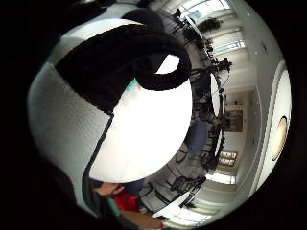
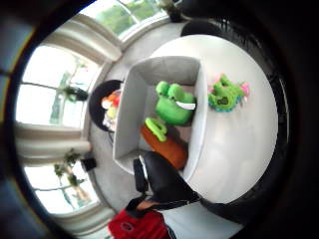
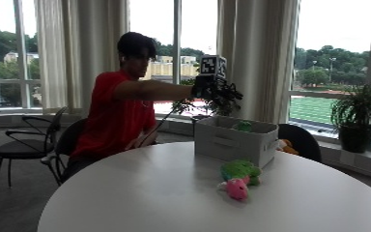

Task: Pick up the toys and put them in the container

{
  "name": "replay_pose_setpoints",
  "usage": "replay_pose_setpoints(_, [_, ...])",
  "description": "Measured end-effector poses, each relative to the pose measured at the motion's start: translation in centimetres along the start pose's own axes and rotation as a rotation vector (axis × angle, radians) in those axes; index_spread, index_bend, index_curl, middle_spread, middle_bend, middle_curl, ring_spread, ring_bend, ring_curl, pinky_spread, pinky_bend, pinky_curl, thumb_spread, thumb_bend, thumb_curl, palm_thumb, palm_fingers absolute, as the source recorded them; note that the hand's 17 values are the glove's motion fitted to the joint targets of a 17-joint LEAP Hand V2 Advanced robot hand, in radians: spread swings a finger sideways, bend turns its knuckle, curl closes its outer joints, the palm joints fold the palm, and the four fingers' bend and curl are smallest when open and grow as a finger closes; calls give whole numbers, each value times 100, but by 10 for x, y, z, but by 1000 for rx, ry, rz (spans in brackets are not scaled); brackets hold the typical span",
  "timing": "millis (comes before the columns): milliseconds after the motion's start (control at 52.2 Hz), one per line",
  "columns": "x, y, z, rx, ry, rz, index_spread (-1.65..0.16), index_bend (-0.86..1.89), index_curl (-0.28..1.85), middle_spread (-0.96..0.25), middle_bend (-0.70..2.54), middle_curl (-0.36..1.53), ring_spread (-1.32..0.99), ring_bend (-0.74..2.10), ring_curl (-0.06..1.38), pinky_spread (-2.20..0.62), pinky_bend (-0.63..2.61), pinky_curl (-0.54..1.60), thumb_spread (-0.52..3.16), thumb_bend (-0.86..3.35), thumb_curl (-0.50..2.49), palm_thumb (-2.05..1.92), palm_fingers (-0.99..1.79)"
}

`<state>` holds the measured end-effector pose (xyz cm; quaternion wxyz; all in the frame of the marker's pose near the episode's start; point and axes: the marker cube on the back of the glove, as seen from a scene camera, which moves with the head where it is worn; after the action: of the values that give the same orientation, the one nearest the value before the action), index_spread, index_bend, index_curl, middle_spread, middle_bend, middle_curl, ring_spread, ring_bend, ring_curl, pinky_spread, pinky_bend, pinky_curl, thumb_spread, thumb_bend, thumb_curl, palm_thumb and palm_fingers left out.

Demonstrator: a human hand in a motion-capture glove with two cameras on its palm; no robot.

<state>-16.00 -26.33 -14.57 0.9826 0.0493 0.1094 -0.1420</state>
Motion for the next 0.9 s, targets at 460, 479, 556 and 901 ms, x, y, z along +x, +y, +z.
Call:
replay_pose_setpoints(460, [107, -15, 94, -136, -79, 151, -40, 15, 34, -10, 21, 41, -1, 52, 19, 11, 112, 39, 95, -5, 31, -5, -3])
replay_pose_setpoints(479, [106, -15, 96, -136, -80, 154, -40, 15, 34, -10, 21, 42, 0, 51, 19, 12, 112, 39, 95, -5, 31, -4, -3])
replay_pose_setpoints(556, [104, -18, 110, -137, -71, 162, -40, 15, 33, -10, 21, 41, -1, 51, 19, 11, 112, 38, 96, -5, 31, -4, -3])
replay_pose_setpoints(901, [118, -55, 176, -117, -59, 135, -39, 15, 32, -10, 18, 40, -1, 46, 19, 11, 112, 36, 97, -5, 30, -4, -4])
